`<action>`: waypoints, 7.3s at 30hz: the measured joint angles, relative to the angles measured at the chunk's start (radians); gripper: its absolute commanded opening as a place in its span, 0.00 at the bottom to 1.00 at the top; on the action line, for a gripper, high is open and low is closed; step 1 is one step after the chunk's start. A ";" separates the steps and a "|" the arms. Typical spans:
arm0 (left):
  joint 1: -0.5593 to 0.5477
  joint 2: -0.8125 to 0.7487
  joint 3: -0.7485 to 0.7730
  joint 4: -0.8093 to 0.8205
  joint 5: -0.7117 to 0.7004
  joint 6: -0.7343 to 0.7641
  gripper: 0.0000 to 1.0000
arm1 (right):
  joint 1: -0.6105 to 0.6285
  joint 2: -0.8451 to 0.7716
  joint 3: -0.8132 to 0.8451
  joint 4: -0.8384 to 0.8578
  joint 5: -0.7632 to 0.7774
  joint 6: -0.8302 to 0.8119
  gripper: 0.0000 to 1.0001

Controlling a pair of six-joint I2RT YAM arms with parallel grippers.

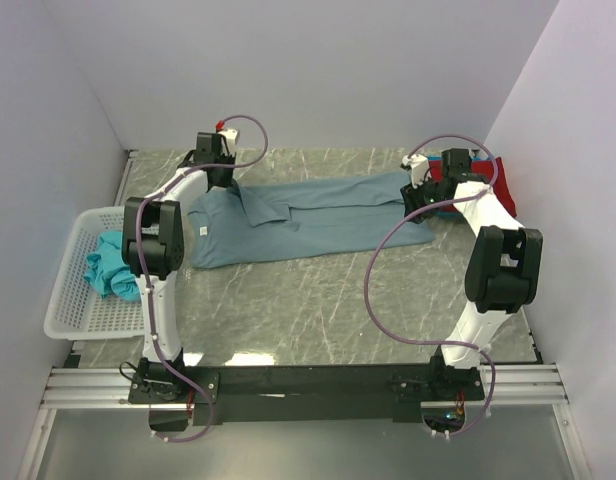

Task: Fold and stack the t-shirts
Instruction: Fold the tshirt

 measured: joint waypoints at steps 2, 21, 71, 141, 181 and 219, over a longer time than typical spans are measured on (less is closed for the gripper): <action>0.000 0.000 0.000 0.000 0.000 0.000 0.01 | 0.000 0.000 -0.006 -0.002 -0.002 0.000 0.52; 0.003 0.000 0.000 0.000 0.002 -0.015 0.01 | 0.018 0.000 -0.006 -0.008 -0.013 -0.001 0.52; 0.004 -0.116 0.000 0.148 -0.155 -0.027 0.80 | 0.068 -0.005 -0.041 -0.006 -0.011 -0.043 0.54; 0.026 -1.439 -1.030 -0.084 0.043 -0.475 0.93 | 0.868 -0.525 -0.498 -0.115 0.196 -0.026 0.69; 0.026 -1.580 -1.031 -0.093 -0.182 -0.478 0.92 | 0.965 0.519 0.542 0.086 0.592 0.296 0.58; 0.026 -1.559 -1.031 -0.093 -0.163 -0.476 0.92 | 0.764 0.206 0.178 0.267 0.623 0.518 0.60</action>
